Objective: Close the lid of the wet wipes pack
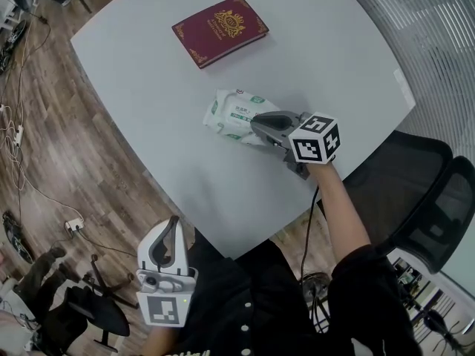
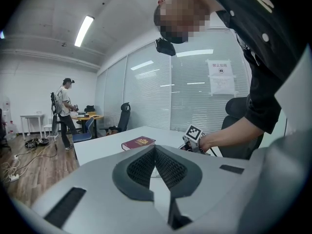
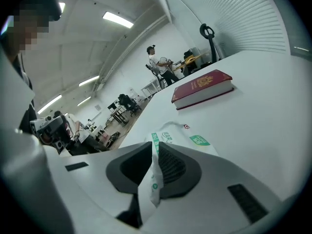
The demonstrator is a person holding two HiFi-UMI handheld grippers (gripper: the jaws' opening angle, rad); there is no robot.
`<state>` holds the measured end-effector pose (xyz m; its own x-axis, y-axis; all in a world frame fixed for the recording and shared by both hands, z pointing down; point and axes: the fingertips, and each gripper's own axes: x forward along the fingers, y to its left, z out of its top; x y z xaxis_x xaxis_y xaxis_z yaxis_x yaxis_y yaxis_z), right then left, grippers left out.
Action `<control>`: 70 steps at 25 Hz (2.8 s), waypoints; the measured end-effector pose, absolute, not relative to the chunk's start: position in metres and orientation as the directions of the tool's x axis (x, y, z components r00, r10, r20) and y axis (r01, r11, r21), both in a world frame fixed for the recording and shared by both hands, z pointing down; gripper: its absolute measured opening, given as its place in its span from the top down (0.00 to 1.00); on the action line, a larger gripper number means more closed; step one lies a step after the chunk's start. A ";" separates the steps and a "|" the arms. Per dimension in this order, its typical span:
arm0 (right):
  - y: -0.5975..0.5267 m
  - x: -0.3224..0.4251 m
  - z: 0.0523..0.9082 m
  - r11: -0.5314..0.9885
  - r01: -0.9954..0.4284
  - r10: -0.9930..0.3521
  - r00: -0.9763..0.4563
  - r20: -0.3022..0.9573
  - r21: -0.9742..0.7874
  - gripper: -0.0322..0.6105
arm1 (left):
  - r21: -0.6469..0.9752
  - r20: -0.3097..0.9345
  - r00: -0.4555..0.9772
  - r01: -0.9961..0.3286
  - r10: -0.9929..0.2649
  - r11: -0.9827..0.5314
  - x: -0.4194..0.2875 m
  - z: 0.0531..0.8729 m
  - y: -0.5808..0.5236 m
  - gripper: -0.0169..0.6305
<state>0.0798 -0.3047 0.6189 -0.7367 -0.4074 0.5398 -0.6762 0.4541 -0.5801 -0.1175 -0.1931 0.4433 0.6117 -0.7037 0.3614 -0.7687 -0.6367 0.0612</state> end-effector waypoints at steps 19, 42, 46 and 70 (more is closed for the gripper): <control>-0.318 0.059 0.636 0.554 -0.784 -0.358 -0.528 0.770 -0.280 0.90 | 0.070 0.384 0.616 -0.762 -0.688 -0.643 -0.122 0.454 -0.194 0.95; -0.312 0.049 0.646 0.635 -0.767 -0.380 -0.416 0.826 -0.093 0.90 | 0.084 0.390 0.611 -0.769 -0.689 -0.634 -0.120 0.462 -0.202 0.95; -0.315 0.050 0.643 0.624 -0.775 -0.405 -0.430 0.807 -0.099 0.90 | 0.071 0.372 0.614 -0.766 -0.696 -0.639 -0.117 0.456 -0.203 0.95; -0.243 0.124 0.382 0.352 -0.927 -0.904 -0.373 0.211 -0.128 0.90 | -0.043 0.149 0.596 -0.793 -0.789 -0.608 -0.118 0.352 -0.202 0.95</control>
<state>0.1242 -0.2427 0.3817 -0.3726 -0.9037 0.2111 -0.9271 0.3523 -0.1283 -0.1180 -0.2023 0.3523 0.5965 -0.7887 0.1487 -0.7930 -0.6078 -0.0426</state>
